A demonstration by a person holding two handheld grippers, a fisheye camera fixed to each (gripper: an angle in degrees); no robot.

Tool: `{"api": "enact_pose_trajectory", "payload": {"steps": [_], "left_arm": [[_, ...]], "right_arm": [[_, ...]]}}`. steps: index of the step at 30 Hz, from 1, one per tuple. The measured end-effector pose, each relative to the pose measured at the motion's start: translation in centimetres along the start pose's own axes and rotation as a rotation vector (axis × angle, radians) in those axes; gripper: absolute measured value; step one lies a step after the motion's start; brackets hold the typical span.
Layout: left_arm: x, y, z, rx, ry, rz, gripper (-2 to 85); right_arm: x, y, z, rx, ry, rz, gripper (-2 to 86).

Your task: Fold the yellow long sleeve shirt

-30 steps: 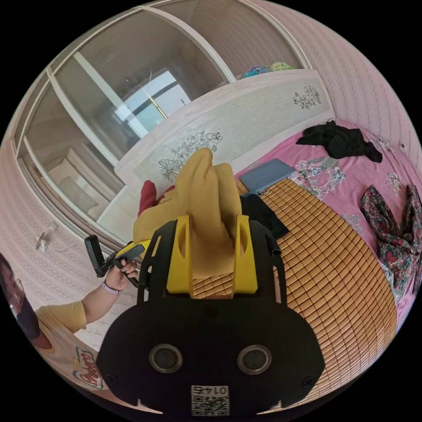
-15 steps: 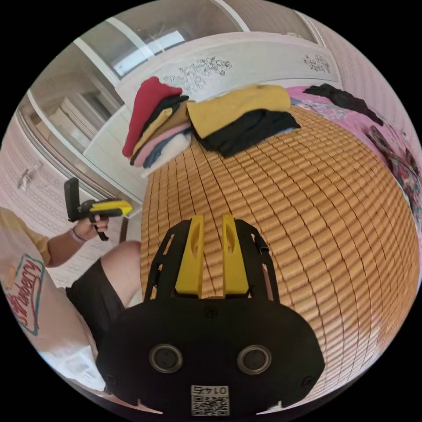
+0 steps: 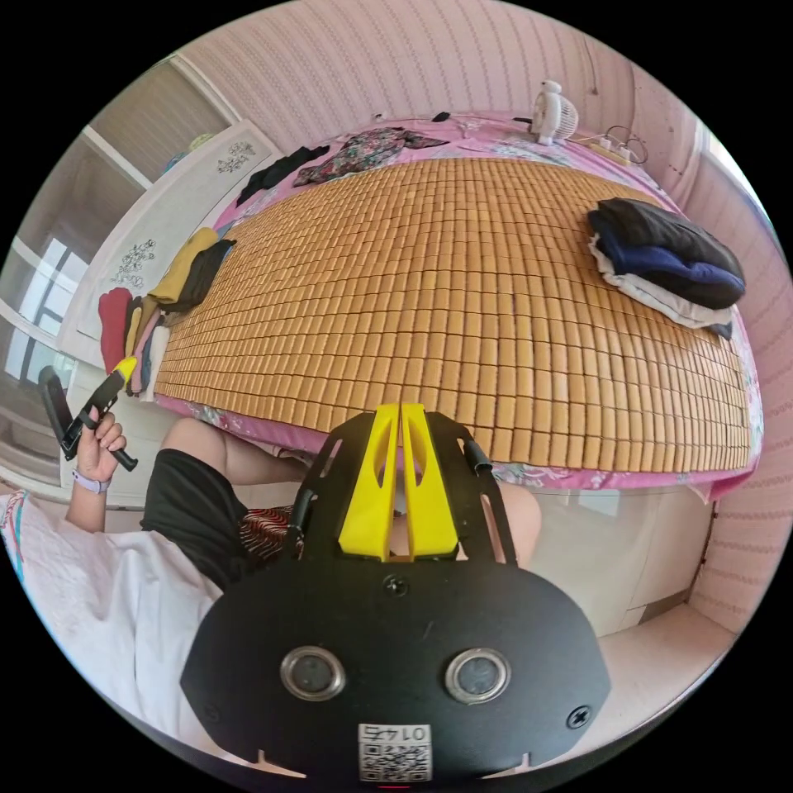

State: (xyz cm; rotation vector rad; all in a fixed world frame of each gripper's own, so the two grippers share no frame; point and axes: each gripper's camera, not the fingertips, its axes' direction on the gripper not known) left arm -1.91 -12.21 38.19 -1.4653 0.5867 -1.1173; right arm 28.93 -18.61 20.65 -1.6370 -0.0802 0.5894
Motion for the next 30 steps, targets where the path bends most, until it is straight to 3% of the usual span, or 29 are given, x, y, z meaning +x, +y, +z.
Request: {"api": "enact_pose_trajectory", "payload": {"steps": [5, 12, 19, 23, 30], "left_arm": [[7.7, -1.8, 7.2, -0.131, 0.074, 0.193, 2.8], [17.7, -4.2, 19.5, -0.241, 0.115, 0.411, 6.5], [25.7, -10.4, 33.8, -0.313, 0.109, 0.574, 8.4], [28.8, -14.6, 40.5, -0.313, 0.21, 0.531, 8.5], [34.0, -18.8, 51.7, -0.254, 0.162, 0.634, 9.3]], "right_arm": [[5.5, 8.2, -1.4, 0.094, 0.033, 0.145, 1.0], [12.0, 12.4, -1.7, 0.171, 0.063, 0.223, 2.9], [17.7, 8.6, -4.4, 0.278, 0.187, 0.147, 5.7], [19.8, 5.3, -5.7, 0.421, 0.246, 0.037, 7.1], [23.6, -0.4, -3.0, 0.369, 0.303, 0.066, 8.6]]}}
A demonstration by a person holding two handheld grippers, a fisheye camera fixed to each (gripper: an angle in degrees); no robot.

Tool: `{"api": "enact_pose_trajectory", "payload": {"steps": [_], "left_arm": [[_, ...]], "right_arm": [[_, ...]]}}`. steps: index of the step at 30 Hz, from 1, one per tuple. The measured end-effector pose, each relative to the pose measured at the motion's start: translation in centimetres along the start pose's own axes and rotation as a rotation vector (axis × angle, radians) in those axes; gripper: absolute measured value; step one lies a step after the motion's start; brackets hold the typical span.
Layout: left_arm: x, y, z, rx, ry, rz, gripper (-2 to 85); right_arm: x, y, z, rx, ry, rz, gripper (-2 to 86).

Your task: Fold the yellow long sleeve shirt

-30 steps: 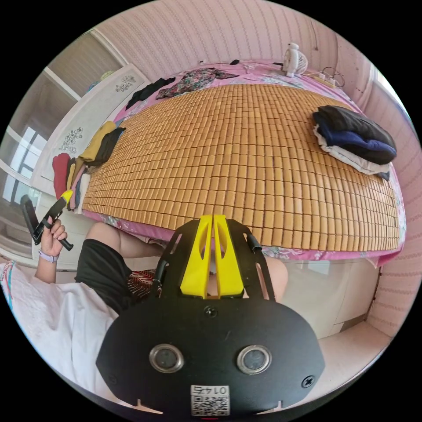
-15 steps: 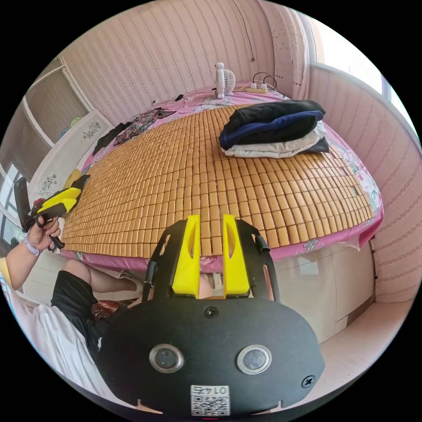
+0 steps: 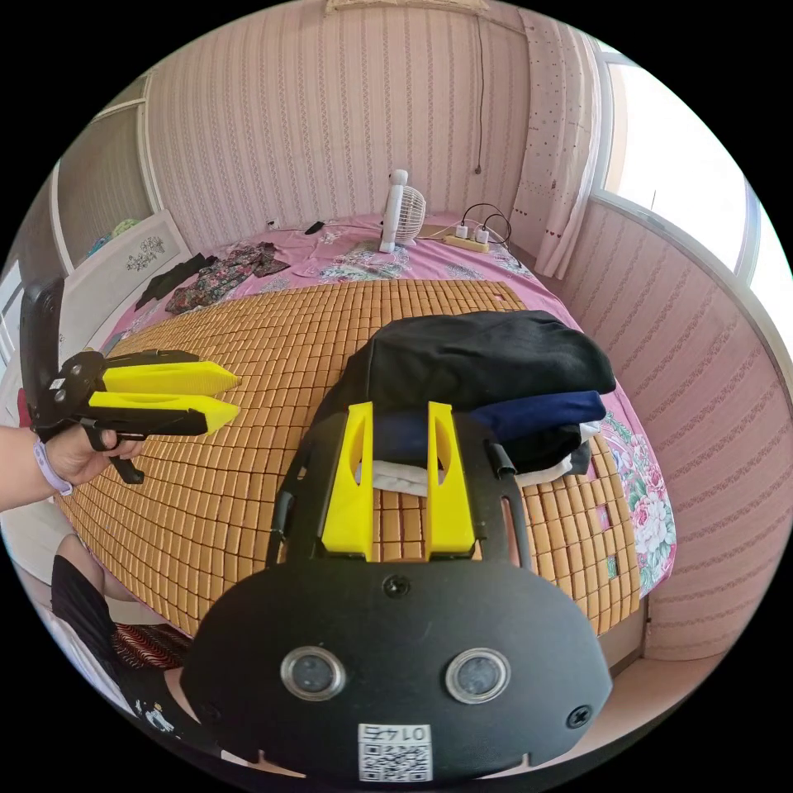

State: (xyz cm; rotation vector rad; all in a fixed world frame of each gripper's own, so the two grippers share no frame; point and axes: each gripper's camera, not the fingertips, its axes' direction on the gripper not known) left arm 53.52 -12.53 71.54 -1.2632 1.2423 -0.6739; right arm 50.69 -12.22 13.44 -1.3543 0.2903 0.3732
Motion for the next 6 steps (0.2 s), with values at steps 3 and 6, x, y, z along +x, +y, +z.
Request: {"api": "enact_pose_trajectory", "payload": {"steps": [3, 6], "left_arm": [[-1.0, -1.9, 4.2, -0.022, 0.006, -0.033, 10.1], [-1.5, -3.2, 8.0, -0.045, -0.029, -0.049, 10.9]], "right_arm": [[0.4, -1.3, 2.4, -0.028, 0.071, -0.028, 8.4], [1.4, -1.7, 4.7, -0.053, 0.111, 0.013, 7.5]]}}
